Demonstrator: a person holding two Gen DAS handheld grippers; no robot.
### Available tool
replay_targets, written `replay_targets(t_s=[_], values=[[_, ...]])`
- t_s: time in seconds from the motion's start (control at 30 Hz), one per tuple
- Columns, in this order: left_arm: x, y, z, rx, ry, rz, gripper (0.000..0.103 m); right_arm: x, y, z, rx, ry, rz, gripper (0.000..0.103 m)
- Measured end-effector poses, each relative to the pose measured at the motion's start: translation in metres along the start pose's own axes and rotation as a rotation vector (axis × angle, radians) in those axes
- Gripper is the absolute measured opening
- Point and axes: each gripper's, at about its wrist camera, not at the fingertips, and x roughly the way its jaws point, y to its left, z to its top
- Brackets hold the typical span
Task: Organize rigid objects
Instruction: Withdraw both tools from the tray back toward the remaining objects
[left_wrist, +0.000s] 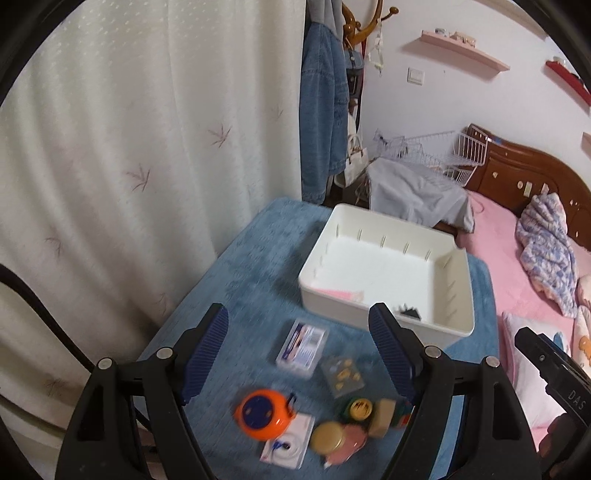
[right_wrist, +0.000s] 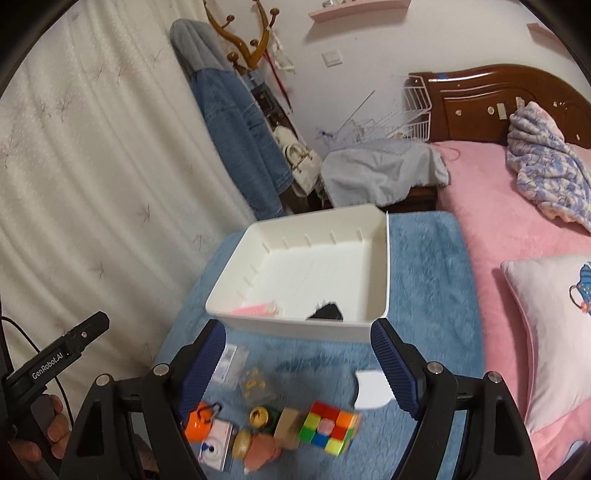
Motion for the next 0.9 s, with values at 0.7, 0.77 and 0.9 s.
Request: replay_targets(t_s=[0.7,0.77,0.9], values=[[0.032,0.072,-0.016,0.241,0.152,-0.259,0.081,0.011,0.070,-0.083,0.230,0.100,-0.159,0.082],[0.037,0.077,-0.018,0.285,0.170,-0.295,0.081,0.014,0.079,-0.089,0.273,0.093,-0.180,0.082],[0.050,0.085,-0.023,0.373,0.212,-0.376,0.081,0.024,0.091,-0.100,0.339,0.096,-0.206,0.082]])
